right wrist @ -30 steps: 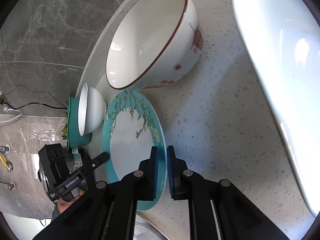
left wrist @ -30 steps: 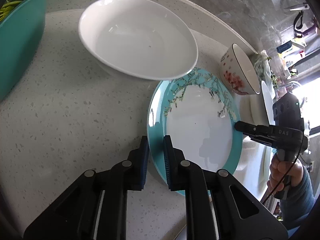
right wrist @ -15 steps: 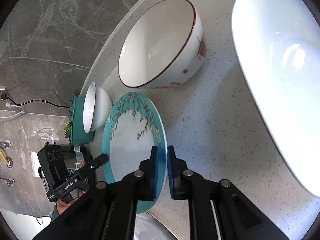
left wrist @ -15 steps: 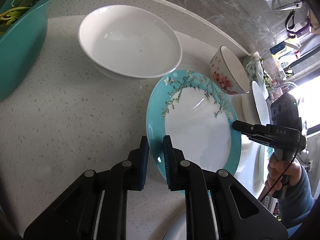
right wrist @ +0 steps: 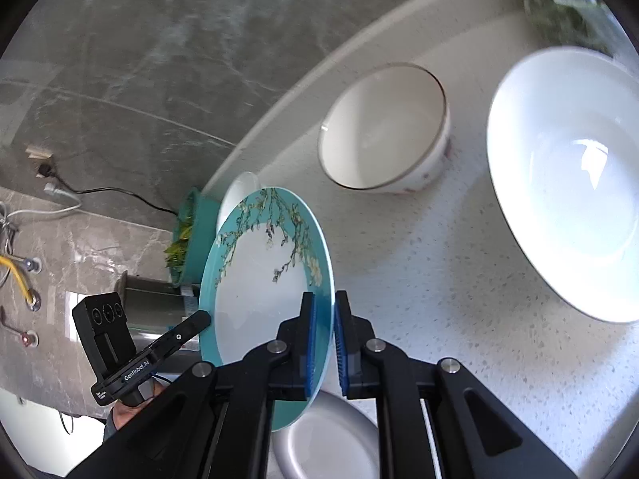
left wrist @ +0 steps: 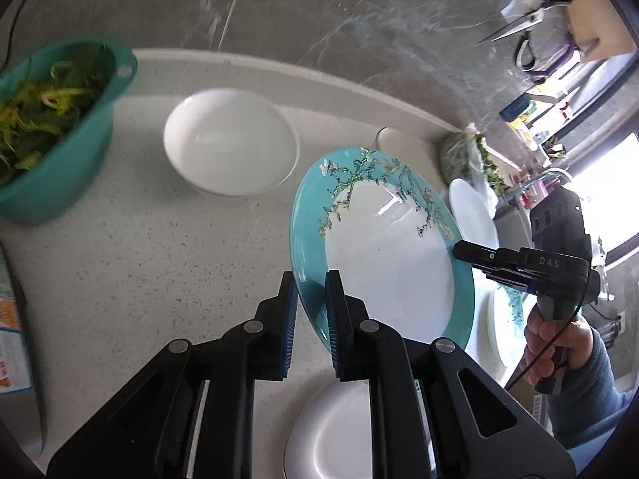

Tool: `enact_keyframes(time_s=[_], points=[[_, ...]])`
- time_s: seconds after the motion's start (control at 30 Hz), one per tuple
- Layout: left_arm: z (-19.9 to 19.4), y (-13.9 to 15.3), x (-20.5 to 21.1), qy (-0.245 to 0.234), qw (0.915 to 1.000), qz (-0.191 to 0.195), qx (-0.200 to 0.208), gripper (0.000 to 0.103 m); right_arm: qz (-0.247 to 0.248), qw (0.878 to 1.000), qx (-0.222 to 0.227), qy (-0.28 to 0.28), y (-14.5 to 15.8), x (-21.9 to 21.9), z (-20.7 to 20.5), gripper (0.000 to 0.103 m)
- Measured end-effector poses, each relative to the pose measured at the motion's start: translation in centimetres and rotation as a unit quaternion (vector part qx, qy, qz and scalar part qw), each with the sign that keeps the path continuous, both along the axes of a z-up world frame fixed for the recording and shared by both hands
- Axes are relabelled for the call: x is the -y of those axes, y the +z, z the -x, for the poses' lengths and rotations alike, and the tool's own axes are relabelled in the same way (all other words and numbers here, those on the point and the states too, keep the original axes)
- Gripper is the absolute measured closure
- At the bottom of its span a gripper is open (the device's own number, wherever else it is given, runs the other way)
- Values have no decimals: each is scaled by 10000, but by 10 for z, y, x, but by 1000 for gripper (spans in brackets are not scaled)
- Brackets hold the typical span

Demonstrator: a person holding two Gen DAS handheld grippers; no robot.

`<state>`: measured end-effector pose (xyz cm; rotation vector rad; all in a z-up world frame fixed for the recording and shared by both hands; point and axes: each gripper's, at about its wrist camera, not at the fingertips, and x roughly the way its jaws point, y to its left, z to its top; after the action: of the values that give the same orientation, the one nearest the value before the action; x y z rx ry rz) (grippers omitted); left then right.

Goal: Organize plates and bowls
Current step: 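Lift the teal floral plate with both tools and lower it onto the grey-rimmed plate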

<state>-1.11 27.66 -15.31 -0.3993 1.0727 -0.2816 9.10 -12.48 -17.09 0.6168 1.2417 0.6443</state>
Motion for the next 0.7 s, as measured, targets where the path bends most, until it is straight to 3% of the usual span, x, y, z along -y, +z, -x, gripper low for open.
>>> enact_keyframes(time_s=[0.33,0.5,0.7], points=[[54,54,1,20,9995,-67,324,91,-105,9991,385,162,41,0,33,91],[83,52,1,30,9997,-35,243,91,-67,9987,444,232,47,3,55,91],[115,29,7,-21,10000,-50,-11,91,51,9993,235,290,27,6,83,91]])
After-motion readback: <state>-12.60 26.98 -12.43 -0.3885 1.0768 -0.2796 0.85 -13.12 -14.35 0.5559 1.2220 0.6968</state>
